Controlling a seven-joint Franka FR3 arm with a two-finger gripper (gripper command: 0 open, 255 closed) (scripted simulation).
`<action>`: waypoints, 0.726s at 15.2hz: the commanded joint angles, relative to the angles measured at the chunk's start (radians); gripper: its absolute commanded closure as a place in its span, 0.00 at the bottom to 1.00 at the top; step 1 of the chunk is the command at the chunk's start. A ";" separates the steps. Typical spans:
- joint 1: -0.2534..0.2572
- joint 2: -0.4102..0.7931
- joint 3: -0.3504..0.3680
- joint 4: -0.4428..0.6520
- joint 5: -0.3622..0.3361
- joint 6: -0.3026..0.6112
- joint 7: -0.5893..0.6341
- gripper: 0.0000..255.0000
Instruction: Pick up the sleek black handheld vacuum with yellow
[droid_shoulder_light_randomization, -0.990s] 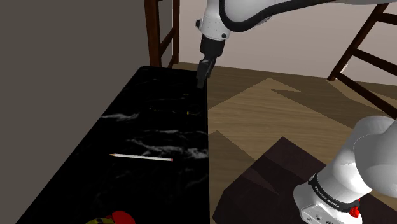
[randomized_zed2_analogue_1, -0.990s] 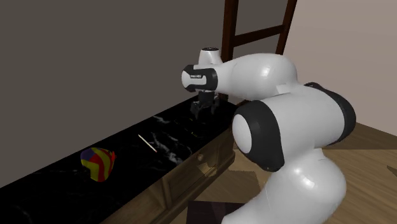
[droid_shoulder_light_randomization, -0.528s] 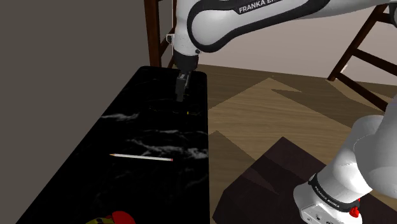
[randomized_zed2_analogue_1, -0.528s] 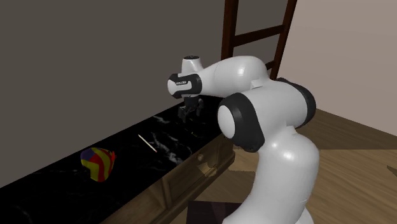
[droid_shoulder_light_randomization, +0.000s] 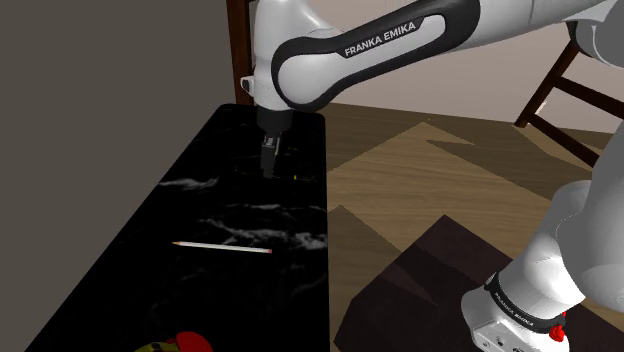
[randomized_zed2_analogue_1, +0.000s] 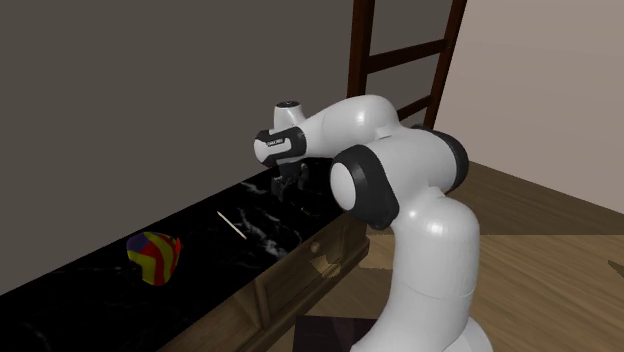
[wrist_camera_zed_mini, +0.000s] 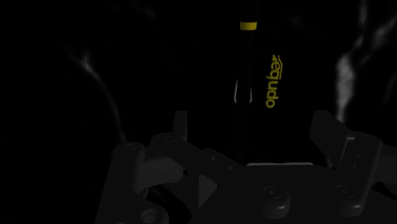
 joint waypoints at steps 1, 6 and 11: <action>0.000 0.008 -0.001 -0.016 -0.002 0.024 0.001 0.00; 0.001 0.018 -0.001 -0.025 -0.005 0.043 0.003 1.00; 0.001 0.018 -0.001 -0.026 -0.005 0.044 0.002 1.00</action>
